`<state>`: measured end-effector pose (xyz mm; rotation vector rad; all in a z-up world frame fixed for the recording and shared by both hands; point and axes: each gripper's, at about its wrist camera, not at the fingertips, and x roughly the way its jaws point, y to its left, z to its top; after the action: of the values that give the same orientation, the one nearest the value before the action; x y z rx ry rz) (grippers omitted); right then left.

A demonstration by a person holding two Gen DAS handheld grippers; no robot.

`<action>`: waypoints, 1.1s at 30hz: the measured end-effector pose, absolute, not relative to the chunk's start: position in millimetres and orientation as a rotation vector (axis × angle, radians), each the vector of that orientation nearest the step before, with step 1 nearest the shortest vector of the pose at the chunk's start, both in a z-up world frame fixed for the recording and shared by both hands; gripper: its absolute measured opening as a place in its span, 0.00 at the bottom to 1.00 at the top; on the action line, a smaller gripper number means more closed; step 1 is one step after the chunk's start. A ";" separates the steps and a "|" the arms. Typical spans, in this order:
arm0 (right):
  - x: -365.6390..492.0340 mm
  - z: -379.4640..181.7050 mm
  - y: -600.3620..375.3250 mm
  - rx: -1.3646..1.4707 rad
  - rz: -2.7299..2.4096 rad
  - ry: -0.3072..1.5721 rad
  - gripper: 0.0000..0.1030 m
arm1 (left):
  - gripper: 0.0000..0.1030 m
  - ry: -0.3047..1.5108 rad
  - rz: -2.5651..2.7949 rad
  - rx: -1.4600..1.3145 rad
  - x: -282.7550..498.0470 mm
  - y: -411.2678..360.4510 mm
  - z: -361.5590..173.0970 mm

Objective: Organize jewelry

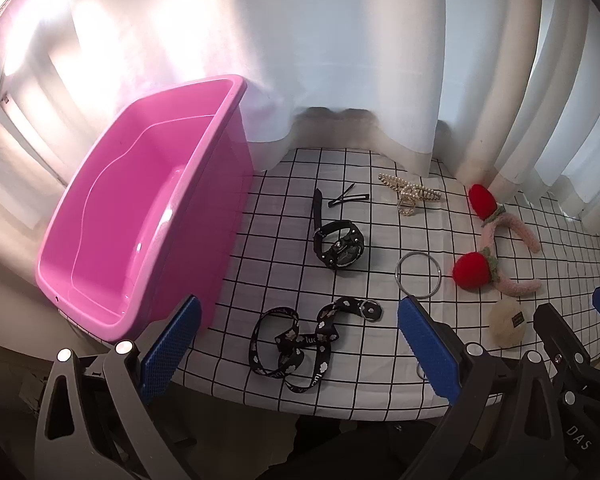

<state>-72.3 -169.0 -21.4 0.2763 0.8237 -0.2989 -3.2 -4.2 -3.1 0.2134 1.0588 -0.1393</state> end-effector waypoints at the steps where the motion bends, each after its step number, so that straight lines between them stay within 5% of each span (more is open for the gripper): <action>1: -72.8 -21.5 -169.5 0.278 -0.299 0.823 0.91 | 0.94 1.058 -0.140 0.213 -3.4 -4.6 -3.1; 33: -73.4 -19.5 -170.7 0.285 -0.300 0.826 0.91 | 0.94 1.055 -0.149 0.223 -4.6 -7.9 -2.0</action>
<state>-73.4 -170.7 -19.5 0.2847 0.8258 -0.2997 -4.6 -7.9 -2.0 0.2226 1.0546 -0.1489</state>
